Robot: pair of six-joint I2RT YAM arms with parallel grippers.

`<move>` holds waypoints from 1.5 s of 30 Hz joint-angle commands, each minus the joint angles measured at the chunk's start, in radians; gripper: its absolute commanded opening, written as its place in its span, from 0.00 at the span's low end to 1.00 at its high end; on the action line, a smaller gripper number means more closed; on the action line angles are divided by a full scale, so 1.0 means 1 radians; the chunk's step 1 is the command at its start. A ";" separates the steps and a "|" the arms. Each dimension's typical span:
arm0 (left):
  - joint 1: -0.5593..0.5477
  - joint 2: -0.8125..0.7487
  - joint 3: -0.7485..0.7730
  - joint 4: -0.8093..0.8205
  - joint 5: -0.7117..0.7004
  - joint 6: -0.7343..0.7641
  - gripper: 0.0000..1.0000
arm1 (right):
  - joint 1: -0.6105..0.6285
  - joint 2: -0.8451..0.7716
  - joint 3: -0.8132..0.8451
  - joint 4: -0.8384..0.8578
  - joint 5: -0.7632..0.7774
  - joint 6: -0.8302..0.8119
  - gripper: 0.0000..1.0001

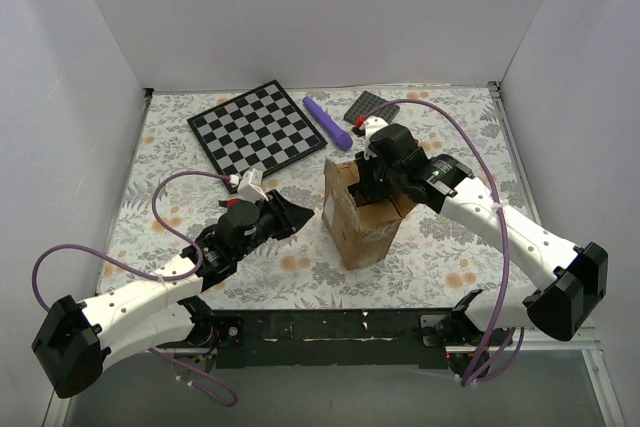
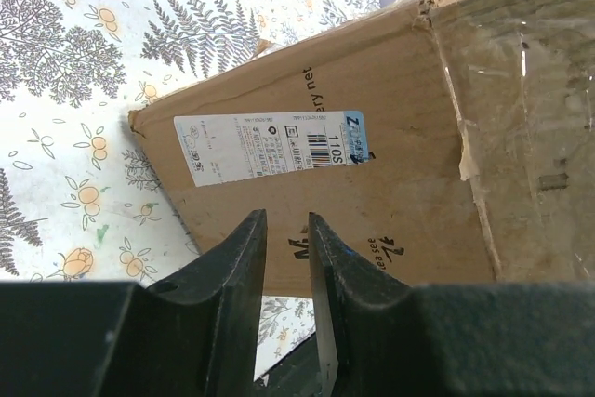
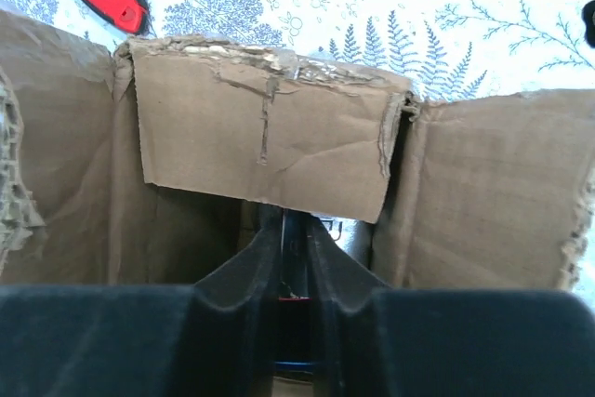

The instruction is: Unpack the express box

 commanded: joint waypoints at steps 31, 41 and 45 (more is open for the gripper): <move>0.032 0.524 0.995 -0.771 0.056 0.240 0.87 | 0.027 -0.087 0.030 0.026 -0.005 0.056 0.46; 0.032 0.429 0.871 -0.776 0.085 0.251 0.71 | 0.029 -0.090 0.021 0.032 0.013 0.051 0.46; 0.033 0.392 0.825 -0.757 0.099 0.243 0.56 | 0.029 -0.090 0.019 0.032 0.013 0.052 0.46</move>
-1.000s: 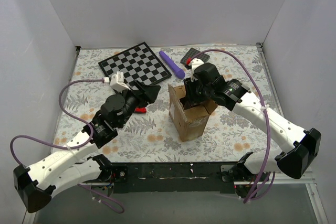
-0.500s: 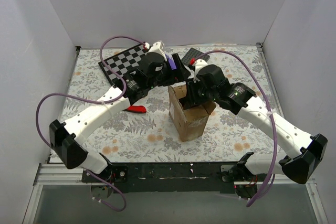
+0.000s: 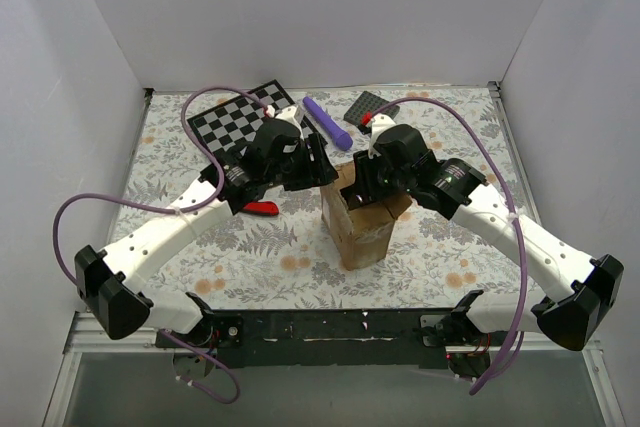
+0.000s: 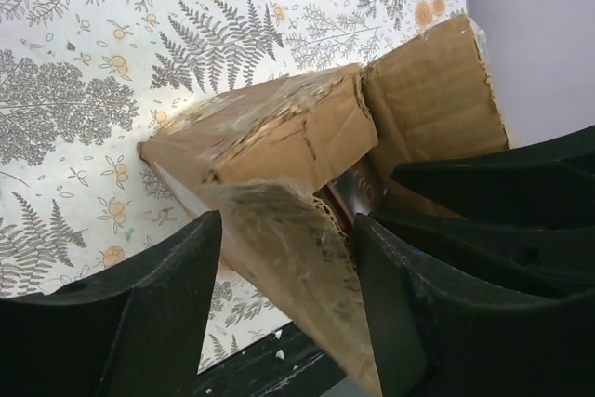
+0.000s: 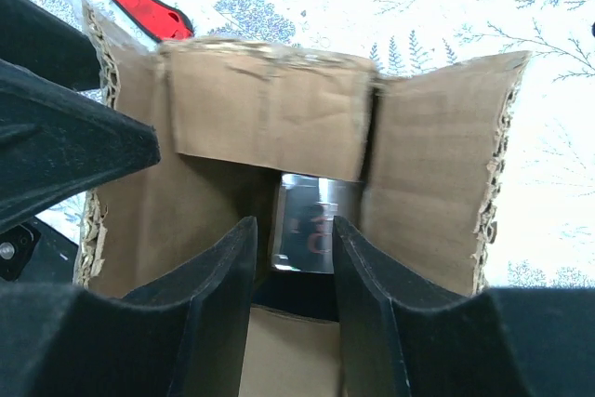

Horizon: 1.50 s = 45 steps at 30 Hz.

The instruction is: Unpack the express box

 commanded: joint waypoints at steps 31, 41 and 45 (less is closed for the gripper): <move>0.000 -0.437 -0.556 0.347 0.140 -0.166 0.08 | 0.001 -0.030 -0.015 0.049 0.008 0.001 0.45; 0.000 -0.452 -0.636 0.364 0.131 -0.196 0.06 | 0.003 -0.004 0.034 0.018 -0.007 0.007 0.49; 0.000 -0.460 -0.653 0.369 0.121 -0.200 0.06 | 0.003 0.007 0.012 0.016 -0.001 -0.002 0.46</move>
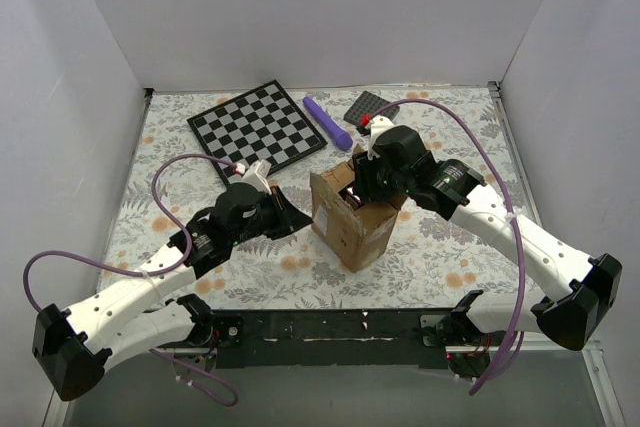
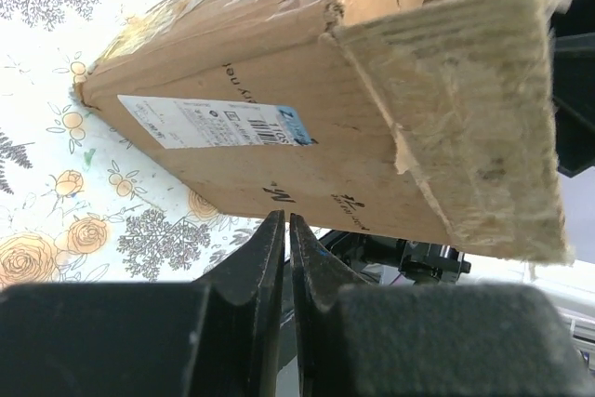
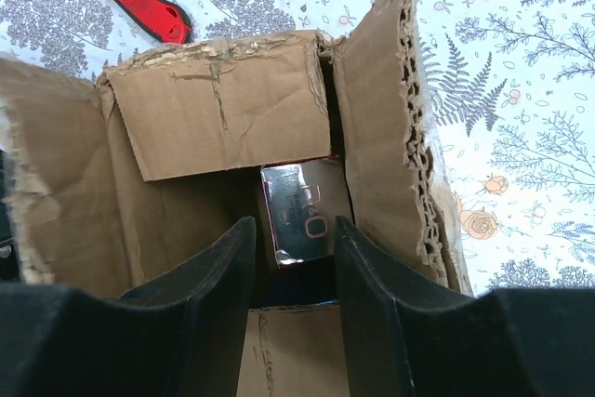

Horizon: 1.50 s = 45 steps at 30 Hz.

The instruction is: Unpack the express box

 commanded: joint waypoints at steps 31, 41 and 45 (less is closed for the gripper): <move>-0.004 0.411 0.812 -0.741 -0.229 -0.368 0.98 | 0.004 0.009 0.014 0.064 -0.005 0.008 0.51; -0.039 0.478 0.812 -0.762 -0.172 -0.333 0.98 | 0.006 0.012 0.019 0.058 0.006 0.008 0.51; -0.051 0.520 0.838 -0.764 -0.167 -0.313 0.98 | 0.006 0.012 0.016 0.058 0.006 0.010 0.51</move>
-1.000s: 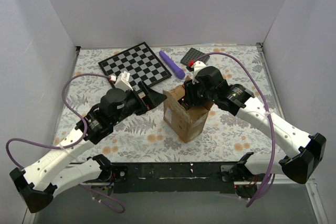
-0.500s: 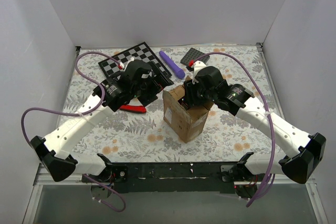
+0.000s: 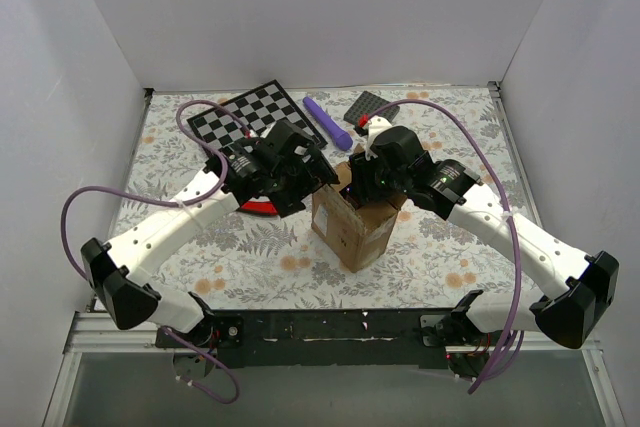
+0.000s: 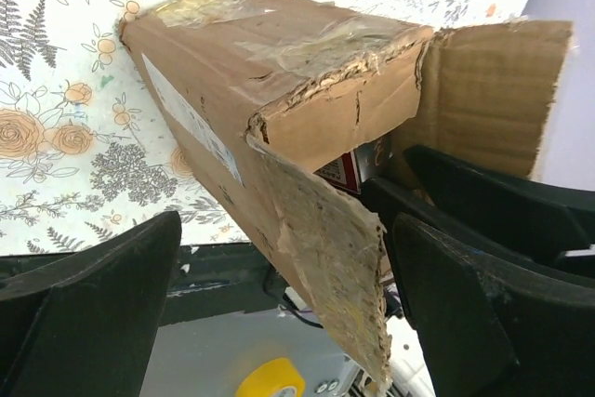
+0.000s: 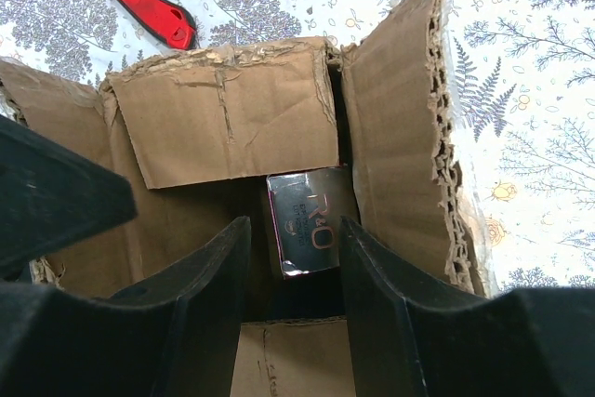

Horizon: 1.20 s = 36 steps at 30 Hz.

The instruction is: Unpack the express box

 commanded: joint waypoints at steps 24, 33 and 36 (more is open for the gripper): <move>-0.048 -0.387 -0.531 0.499 0.005 0.070 0.29 | 0.006 -0.024 -0.002 0.062 0.013 0.010 0.51; -0.048 -0.439 -0.676 0.650 -0.008 0.057 0.21 | 0.007 -0.015 -0.029 0.073 -0.004 -0.019 0.47; -0.048 -0.416 -0.686 0.678 -0.005 0.067 0.08 | 0.007 0.002 -0.030 0.068 0.002 -0.024 0.43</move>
